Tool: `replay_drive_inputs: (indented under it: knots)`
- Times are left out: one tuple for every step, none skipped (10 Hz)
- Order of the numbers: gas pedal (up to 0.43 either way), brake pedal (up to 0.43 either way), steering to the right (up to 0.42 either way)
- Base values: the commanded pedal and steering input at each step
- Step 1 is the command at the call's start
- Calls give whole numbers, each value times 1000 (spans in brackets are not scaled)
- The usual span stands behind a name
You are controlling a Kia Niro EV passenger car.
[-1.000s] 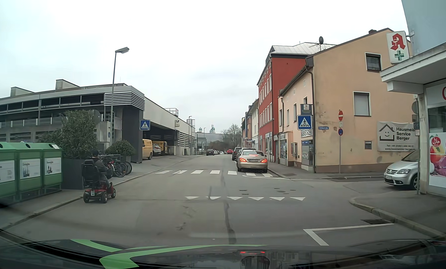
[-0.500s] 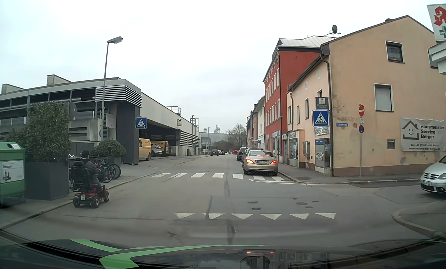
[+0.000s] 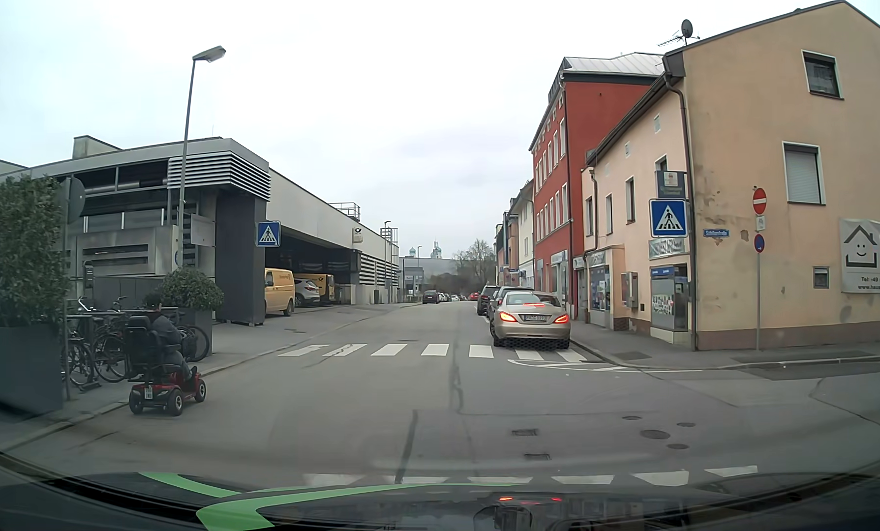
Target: Follow the waypoints while adhering to traffic rules and regulations
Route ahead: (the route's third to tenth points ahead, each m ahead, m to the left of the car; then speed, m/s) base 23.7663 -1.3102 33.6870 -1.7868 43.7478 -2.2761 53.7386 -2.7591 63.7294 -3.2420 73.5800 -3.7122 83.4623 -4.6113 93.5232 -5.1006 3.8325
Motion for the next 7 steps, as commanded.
replay_drive_inputs:
  knots:
    - [0,238,-39]
    - [0,238,-44]
    - [0,238,-48]
    - [0,238,-50]
    - [0,238,-51]
    - [0,238,-51]
    - [0,238,-51]
